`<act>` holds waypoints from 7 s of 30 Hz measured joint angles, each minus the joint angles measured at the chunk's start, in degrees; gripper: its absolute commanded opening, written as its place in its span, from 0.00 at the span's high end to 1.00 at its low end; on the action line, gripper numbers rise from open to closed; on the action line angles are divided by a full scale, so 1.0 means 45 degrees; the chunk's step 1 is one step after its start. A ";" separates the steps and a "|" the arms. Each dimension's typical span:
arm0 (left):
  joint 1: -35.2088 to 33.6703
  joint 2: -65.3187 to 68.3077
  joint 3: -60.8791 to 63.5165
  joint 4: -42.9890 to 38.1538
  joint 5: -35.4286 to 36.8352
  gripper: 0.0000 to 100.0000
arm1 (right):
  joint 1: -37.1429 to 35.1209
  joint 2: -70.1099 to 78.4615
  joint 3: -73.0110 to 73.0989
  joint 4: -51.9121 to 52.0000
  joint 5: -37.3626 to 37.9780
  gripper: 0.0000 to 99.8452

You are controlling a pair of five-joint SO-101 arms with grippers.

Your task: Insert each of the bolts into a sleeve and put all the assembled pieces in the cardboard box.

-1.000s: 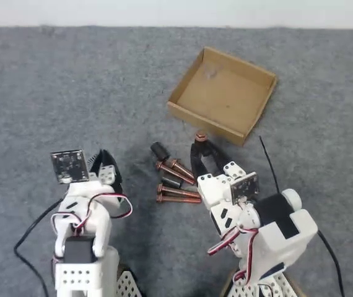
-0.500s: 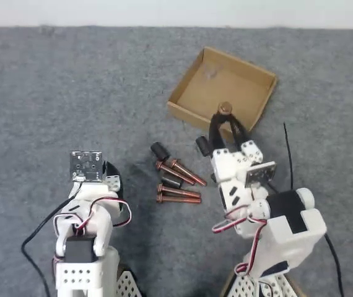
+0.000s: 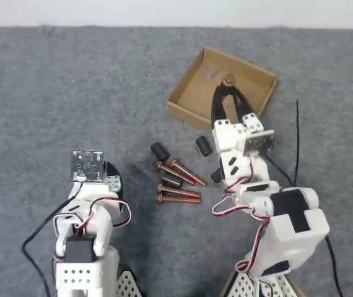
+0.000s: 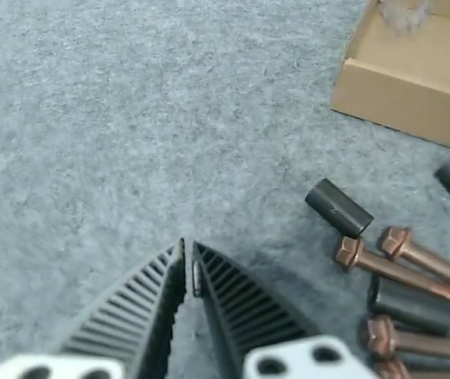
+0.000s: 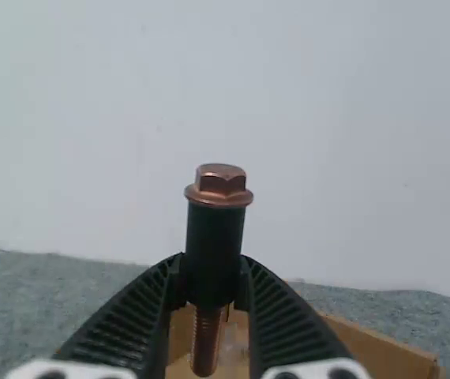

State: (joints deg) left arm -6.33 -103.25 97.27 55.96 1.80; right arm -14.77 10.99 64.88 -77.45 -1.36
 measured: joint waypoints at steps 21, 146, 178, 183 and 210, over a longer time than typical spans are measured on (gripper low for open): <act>0.0000 0.0000 0.0000 0.0000 -0.0918 0.98 | 0.0313 -0.2813 -0.7267 1.8676 -0.0137 0.99; 0.0488 0.0000 0.0000 0.0195 -0.0918 0.98 | -0.2090 -0.1016 -0.9319 3.1551 -0.9729 0.93; 0.0488 0.0000 0.0000 0.0527 -0.0938 0.98 | -0.2149 0.0469 -0.9377 3.1062 -0.9729 0.99; 0.0488 0.0000 0.0000 0.0527 -0.0938 0.98 | -0.2266 -0.0430 -0.9221 3.2176 -0.8166 0.99; 0.0488 0.0000 0.0000 0.0527 -0.0957 0.98 | -0.1934 -0.8147 -0.2676 2.9109 0.0449 0.87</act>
State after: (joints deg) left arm -4.13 -103.25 97.27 58.33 -2.51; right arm -23.47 -25.67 52.84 53.54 0.66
